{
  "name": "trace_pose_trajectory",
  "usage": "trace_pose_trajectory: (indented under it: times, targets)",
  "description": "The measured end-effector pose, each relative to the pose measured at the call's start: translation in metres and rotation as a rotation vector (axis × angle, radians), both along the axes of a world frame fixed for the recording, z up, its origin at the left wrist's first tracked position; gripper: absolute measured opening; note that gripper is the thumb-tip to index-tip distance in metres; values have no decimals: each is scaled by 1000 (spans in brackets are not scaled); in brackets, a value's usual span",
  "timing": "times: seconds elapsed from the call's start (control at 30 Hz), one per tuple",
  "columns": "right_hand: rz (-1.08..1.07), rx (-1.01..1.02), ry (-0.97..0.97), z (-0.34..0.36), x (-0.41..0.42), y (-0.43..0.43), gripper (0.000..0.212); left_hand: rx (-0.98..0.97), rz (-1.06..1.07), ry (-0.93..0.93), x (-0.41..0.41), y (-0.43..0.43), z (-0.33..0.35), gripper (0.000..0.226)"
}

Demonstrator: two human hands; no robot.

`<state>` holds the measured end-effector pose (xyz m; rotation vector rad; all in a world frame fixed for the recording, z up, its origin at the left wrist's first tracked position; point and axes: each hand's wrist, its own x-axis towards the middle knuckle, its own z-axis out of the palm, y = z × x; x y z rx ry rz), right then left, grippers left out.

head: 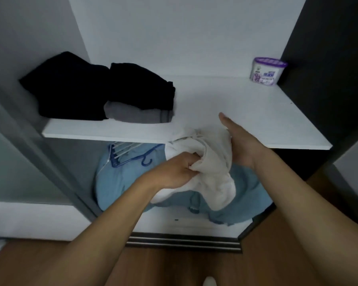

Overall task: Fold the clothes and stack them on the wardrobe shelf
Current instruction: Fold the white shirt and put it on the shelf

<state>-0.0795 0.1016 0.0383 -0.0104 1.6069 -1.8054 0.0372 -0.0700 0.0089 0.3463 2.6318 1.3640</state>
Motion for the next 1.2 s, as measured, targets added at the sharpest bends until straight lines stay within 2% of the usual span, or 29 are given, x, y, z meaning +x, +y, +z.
trace_pose_trajectory:
  times: [0.07, 0.17, 0.27, 0.33, 0.37, 0.5, 0.6, 0.67, 0.77, 0.93, 0.97, 1.03, 1.1, 1.17, 1.2]
  targets:
    - [27, 101, 56, -13, 37, -20, 48, -74, -23, 21, 30, -11, -8, 25]
    - [-79, -27, 144, -29, 84, -33, 26, -87, -39, -40, 71, -32, -20, 28]
    - [-152, -222, 203, -19, 113, -29, 23, -100, -67, -319, 106, -65, -28, 36]
    - [-114, -253, 282, -6, 127, -28, 29, -91, -66, -473, 121, -87, -29, 47]
    - [-97, -242, 318, 0, 135, -27, 31, -88, -13, -486, 126, -95, -31, 52]
    - [-34, -210, 389, 22, 156, -28, 34, -19, 389, -271, 132, -102, -31, 68]
    - [29, -199, 402, 35, 161, -28, 37, 148, 354, -88, 125, -88, -23, 95]
    - [39, -219, 411, 41, 163, -23, 39, 175, 251, -23, 118, -71, -18, 99]
    - [53, -269, 469, 51, 163, -7, 39, 195, 145, -19, 110, -45, -14, 84]
    - [17, -278, 509, 55, 160, 36, 44, 170, 200, -115, 99, -21, -23, 27]
    - [-22, -264, 507, 53, 156, 46, 43, 158, 244, -105, 98, -19, -26, 23]
    - [-112, -223, 487, 46, 149, 66, 38, 197, 340, -75, 100, -18, -24, 35]
    - [-131, -86, 504, 34, 136, 88, 29, 283, 418, -37, 103, -12, -15, 49]
    - [28, 181, 547, 17, 127, 109, 23, 342, 454, 5, 103, 0, 1, 43]
    - [148, 343, 562, 8, 126, 115, 26, 328, 445, 19, 103, 8, 11, 37]
